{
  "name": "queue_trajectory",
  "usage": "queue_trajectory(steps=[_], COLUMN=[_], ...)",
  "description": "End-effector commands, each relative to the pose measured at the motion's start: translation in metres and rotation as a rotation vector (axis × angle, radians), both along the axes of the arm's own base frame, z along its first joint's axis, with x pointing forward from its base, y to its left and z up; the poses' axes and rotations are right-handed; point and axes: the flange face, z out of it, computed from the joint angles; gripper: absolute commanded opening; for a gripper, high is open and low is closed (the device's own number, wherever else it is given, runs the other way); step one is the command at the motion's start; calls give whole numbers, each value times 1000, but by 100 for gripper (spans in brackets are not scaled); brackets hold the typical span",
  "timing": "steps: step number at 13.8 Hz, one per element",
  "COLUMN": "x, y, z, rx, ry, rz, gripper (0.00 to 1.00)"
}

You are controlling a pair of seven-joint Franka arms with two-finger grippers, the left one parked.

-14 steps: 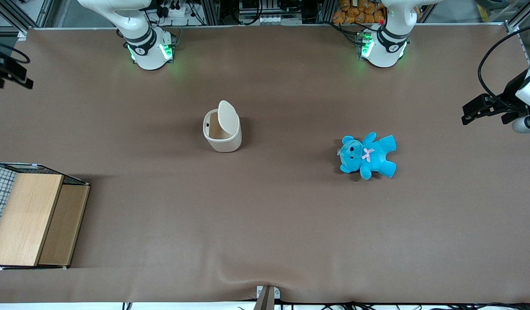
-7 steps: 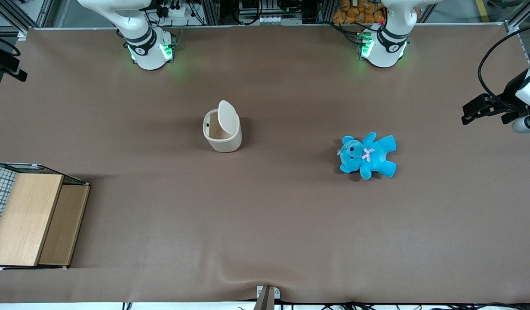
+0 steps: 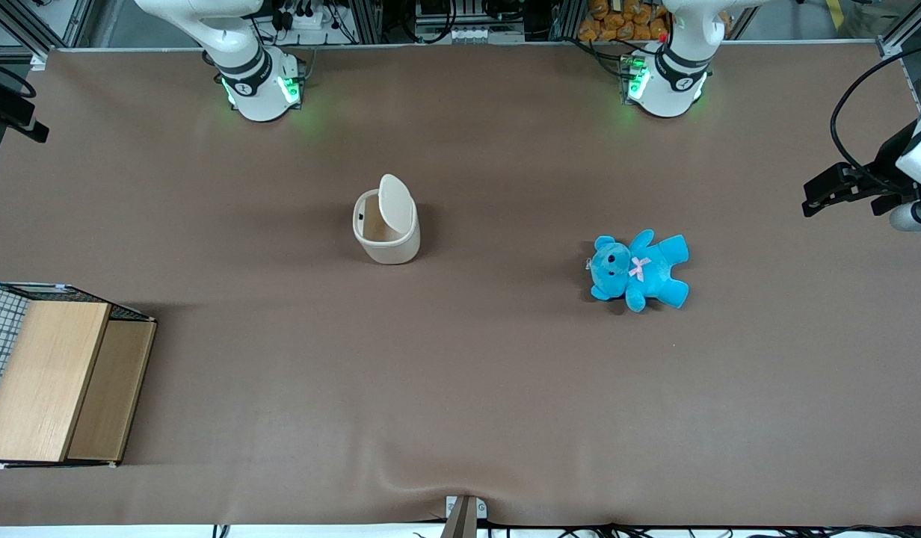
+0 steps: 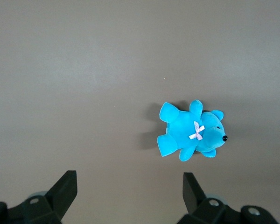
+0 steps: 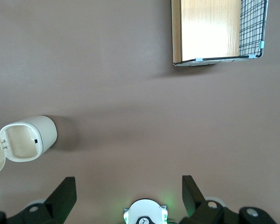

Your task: Open trash can with right arm

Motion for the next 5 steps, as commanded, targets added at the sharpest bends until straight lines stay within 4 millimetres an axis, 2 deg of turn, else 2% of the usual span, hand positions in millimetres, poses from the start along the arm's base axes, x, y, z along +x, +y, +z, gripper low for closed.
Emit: queue_trajectory(steps=[1, 5], x=[-1, 0], y=[-4, -1], z=[5, 5], rx=[15, 14], ry=[-12, -12], rz=[-14, -10], gripper=[100, 100])
